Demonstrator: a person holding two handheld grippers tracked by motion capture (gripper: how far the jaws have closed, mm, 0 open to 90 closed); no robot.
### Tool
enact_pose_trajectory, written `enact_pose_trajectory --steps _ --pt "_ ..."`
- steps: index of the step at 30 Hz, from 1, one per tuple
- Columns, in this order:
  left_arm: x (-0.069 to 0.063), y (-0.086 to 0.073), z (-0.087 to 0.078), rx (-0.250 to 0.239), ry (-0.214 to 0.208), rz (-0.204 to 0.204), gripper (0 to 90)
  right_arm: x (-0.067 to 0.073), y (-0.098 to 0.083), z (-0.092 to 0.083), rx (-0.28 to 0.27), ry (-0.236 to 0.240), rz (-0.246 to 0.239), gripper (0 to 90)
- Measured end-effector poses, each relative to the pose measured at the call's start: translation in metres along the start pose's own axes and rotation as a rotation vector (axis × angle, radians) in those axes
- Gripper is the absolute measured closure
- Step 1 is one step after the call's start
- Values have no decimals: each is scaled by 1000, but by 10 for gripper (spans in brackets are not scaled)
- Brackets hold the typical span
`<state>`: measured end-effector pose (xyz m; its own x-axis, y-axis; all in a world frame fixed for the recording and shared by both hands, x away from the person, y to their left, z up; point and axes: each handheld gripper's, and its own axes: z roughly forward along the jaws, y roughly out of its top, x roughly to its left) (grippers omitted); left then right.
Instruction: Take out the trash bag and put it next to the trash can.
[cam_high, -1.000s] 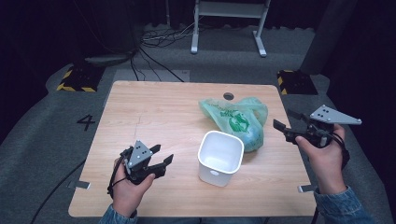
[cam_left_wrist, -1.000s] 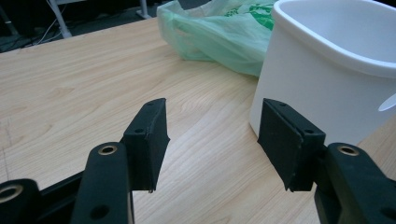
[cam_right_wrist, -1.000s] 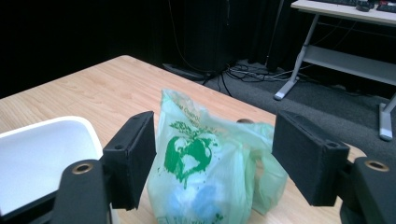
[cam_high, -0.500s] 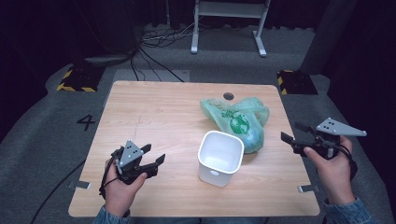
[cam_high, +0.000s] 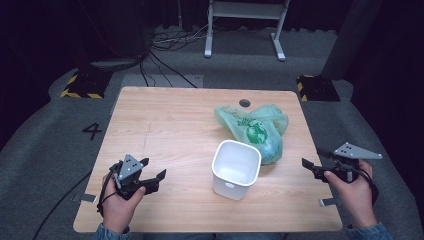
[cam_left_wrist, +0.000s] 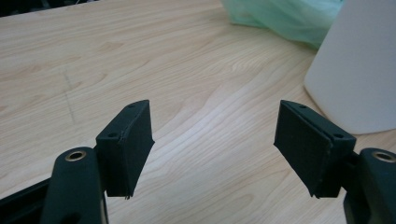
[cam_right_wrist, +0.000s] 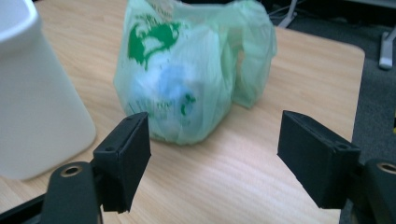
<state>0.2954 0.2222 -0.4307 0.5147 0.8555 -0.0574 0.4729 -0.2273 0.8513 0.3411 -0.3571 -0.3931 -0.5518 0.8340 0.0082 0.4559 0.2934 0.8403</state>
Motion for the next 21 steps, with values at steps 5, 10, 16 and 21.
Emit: enact_pose_trajectory --steps 5,10,16,21 --pt "8 -11 -2 14 16 -4 274 -3 -16 7 32 -14 -9 252" --pt "17 -21 -1 43 28 -4 263 -5 -31 14 55 -10 1 239" --pt "30 -33 4 93 43 19 255 -8 -48 24 81 -10 10 221" --pt "39 -44 9 124 47 25 238 -9 -60 32 103 -5 12 209"
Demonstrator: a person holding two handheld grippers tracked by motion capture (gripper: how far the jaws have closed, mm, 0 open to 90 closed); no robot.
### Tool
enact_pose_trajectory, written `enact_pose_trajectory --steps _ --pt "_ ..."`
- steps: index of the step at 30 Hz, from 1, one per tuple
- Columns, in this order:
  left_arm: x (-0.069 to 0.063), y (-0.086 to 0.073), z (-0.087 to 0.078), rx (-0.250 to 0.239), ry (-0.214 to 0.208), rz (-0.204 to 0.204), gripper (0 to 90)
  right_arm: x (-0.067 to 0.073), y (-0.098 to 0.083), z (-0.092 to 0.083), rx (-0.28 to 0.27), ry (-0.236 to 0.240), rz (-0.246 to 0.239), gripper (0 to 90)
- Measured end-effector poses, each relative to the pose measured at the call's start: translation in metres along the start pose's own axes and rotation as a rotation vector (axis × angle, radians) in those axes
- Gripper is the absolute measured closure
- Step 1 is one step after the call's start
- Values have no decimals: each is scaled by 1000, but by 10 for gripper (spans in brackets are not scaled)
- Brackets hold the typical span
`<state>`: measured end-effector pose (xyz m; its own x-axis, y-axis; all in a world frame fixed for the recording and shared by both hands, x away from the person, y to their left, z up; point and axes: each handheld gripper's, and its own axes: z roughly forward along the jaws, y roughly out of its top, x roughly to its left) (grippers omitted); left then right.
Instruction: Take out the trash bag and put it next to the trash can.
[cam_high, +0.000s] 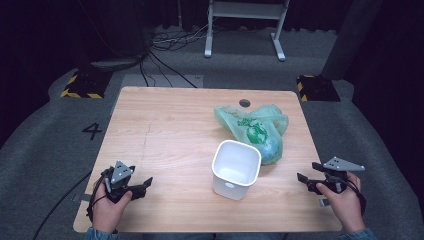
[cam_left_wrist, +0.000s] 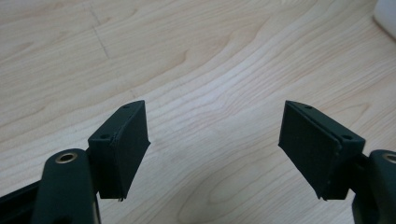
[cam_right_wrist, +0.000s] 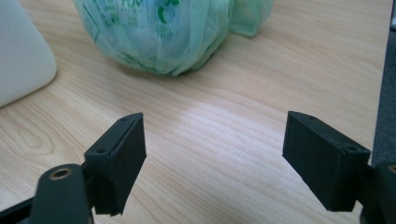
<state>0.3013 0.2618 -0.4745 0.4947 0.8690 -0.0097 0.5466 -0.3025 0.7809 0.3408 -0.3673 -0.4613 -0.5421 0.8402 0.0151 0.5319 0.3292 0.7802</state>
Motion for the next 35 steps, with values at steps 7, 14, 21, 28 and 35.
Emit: enact_pose_trajectory --steps 7,14,21,28,35 --pt "10 -12 8 41 6 12 219 1 -13 11 12 -6 -2 192" --pt "16 -21 14 87 1 -6 193 4 -26 19 52 -4 3 186" --pt "21 -27 16 101 3 -8 164 8 -34 26 71 -9 5 184" --pt "22 -27 16 104 5 -11 150 13 -36 25 79 -29 -9 167" --pt "22 -27 16 104 8 -12 148 15 -36 25 79 -28 -5 165"
